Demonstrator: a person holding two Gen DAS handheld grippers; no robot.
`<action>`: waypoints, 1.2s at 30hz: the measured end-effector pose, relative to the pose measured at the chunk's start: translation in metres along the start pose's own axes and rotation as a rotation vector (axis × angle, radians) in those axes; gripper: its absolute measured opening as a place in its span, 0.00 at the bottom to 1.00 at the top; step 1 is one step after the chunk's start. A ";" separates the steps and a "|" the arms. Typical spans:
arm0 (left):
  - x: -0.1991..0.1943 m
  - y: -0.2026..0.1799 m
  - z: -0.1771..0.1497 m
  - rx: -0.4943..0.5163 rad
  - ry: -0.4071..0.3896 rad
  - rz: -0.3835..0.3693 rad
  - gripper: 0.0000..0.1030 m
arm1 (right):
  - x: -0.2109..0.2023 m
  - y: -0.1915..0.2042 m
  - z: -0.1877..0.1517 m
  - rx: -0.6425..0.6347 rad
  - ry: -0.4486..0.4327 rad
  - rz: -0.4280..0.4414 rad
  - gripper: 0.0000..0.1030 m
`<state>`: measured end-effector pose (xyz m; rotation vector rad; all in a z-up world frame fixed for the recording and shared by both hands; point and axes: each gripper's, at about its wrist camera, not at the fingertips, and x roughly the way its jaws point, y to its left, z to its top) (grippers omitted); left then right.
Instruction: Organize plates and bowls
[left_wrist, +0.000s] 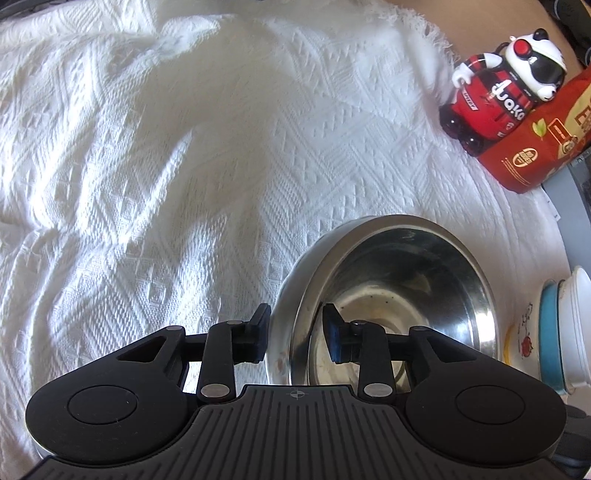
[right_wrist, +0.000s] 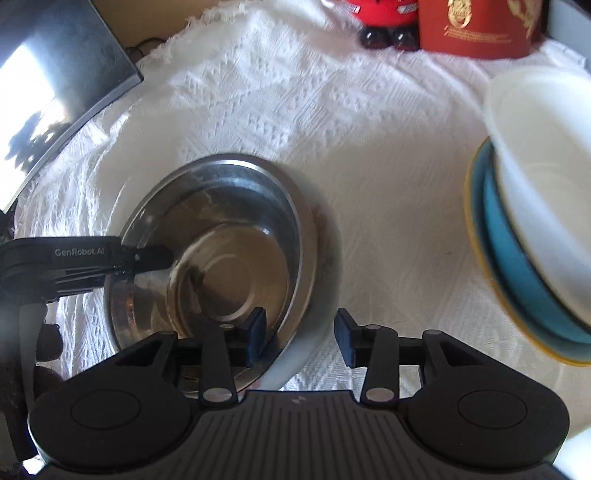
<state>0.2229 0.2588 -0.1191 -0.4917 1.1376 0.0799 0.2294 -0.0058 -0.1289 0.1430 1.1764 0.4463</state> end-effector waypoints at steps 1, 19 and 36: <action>0.001 -0.001 0.001 -0.001 0.005 0.004 0.32 | 0.004 0.000 0.000 -0.004 0.014 0.016 0.40; 0.001 -0.001 0.015 -0.024 -0.031 0.041 0.31 | 0.022 0.011 0.023 -0.104 -0.003 -0.026 0.41; -0.062 -0.093 0.000 0.067 -0.177 -0.168 0.31 | -0.106 -0.012 0.030 -0.308 -0.298 0.023 0.43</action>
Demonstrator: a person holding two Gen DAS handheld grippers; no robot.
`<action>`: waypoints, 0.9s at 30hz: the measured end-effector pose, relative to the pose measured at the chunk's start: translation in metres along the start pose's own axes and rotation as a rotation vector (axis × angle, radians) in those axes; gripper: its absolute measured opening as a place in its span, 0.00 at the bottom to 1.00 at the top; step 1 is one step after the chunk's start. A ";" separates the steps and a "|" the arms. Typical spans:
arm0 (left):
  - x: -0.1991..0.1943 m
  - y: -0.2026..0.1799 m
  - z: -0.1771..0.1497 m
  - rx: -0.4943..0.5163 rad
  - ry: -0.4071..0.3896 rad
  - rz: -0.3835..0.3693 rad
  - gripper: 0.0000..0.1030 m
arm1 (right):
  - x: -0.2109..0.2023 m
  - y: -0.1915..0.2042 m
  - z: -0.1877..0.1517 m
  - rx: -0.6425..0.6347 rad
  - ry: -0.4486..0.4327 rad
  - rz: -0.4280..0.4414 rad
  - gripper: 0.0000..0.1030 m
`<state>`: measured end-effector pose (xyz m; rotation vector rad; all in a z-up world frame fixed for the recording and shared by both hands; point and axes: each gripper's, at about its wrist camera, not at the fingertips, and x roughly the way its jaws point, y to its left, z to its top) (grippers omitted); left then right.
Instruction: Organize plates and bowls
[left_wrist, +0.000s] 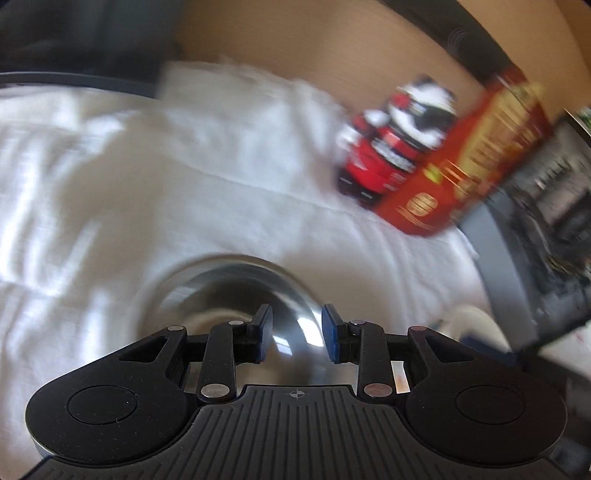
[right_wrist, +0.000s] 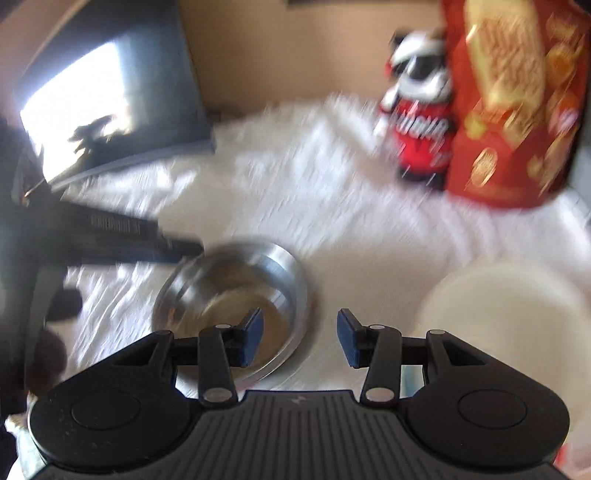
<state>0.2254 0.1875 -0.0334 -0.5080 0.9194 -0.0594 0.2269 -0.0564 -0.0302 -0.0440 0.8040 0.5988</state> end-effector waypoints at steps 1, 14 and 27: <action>0.003 -0.010 -0.003 0.014 0.013 -0.019 0.31 | -0.009 -0.007 0.004 -0.007 -0.032 -0.022 0.43; 0.036 -0.100 -0.036 0.137 0.113 -0.124 0.31 | -0.051 -0.137 -0.003 0.101 -0.064 -0.268 0.43; 0.071 -0.119 -0.047 0.130 0.189 -0.007 0.44 | -0.022 -0.174 -0.032 0.079 0.104 -0.248 0.44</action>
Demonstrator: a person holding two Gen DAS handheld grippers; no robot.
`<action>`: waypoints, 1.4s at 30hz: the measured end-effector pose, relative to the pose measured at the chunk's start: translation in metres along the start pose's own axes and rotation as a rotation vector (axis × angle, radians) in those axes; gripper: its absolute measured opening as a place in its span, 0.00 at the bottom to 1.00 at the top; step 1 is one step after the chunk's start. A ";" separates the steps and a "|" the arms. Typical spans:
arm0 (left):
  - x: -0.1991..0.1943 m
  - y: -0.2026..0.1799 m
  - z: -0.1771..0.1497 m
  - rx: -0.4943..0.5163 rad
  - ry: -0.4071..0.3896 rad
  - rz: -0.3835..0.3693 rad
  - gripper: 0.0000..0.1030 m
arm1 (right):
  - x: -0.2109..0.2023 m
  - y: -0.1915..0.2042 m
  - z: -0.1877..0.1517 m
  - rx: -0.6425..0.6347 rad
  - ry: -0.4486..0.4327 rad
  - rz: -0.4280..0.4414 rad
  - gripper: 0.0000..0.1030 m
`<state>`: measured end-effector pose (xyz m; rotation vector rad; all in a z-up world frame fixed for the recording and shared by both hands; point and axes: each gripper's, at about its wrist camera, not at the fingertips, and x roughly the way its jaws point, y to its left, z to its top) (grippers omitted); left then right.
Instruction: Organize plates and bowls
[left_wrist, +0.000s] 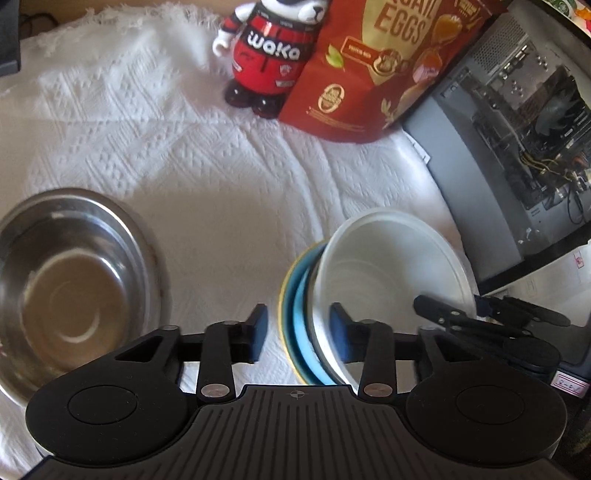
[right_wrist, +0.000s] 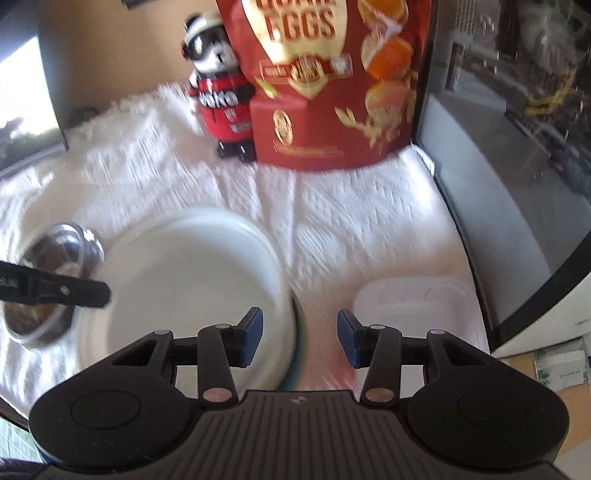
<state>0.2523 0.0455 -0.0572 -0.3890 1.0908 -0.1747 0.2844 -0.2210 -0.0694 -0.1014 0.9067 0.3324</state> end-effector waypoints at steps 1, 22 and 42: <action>0.002 -0.001 0.000 -0.002 0.006 0.001 0.46 | 0.003 -0.003 -0.001 0.001 0.011 0.004 0.44; 0.046 -0.003 -0.003 -0.061 0.102 -0.013 0.46 | 0.054 -0.031 -0.002 0.147 0.239 0.284 0.47; 0.049 -0.007 -0.003 -0.039 0.096 0.000 0.51 | 0.047 -0.025 0.003 0.072 0.227 0.281 0.56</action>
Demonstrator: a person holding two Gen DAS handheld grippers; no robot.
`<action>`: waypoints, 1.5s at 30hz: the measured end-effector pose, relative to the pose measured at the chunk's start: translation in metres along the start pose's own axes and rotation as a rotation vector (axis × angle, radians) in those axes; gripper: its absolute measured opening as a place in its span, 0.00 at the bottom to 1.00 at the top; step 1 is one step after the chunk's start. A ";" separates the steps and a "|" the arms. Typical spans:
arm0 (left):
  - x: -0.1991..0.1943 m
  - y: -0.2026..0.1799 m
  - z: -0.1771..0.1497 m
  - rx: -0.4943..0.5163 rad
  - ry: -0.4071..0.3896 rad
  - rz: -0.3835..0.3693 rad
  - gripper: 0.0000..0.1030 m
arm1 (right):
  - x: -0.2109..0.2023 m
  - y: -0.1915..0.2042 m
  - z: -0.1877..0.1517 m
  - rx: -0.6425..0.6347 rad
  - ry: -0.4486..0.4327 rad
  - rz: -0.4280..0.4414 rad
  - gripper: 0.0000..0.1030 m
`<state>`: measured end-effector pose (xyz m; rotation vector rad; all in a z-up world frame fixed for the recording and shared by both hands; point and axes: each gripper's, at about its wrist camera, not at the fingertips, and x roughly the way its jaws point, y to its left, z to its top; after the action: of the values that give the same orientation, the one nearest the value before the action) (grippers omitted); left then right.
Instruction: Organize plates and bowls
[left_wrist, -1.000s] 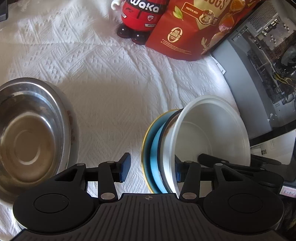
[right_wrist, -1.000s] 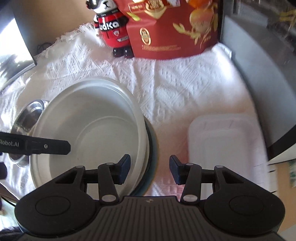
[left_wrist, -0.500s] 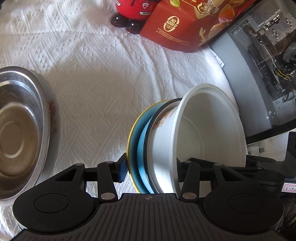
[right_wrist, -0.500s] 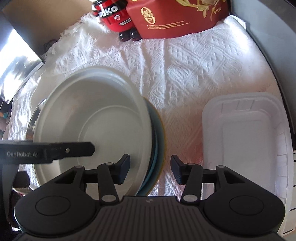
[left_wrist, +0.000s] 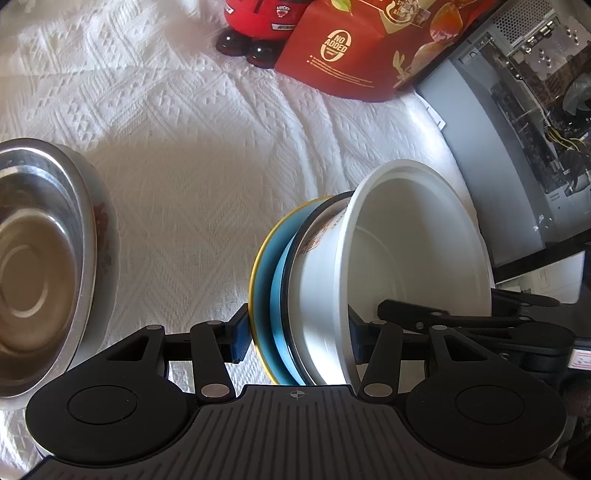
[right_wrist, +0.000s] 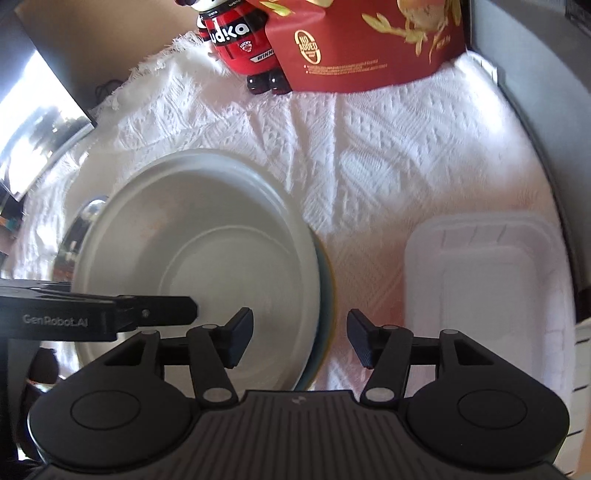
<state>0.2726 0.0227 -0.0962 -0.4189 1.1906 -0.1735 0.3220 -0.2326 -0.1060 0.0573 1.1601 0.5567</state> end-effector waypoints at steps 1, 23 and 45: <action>0.000 0.000 0.000 0.000 0.000 -0.002 0.52 | 0.002 -0.001 0.001 -0.007 0.007 -0.015 0.56; -0.007 0.003 -0.008 0.009 -0.022 0.026 0.52 | 0.028 0.004 -0.015 0.093 0.103 0.192 0.66; -0.028 0.041 -0.018 -0.028 -0.030 0.036 0.44 | 0.046 0.045 -0.013 0.028 0.118 0.228 0.66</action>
<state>0.2423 0.0657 -0.0944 -0.4234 1.1717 -0.1192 0.3065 -0.1760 -0.1361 0.1845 1.2848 0.7534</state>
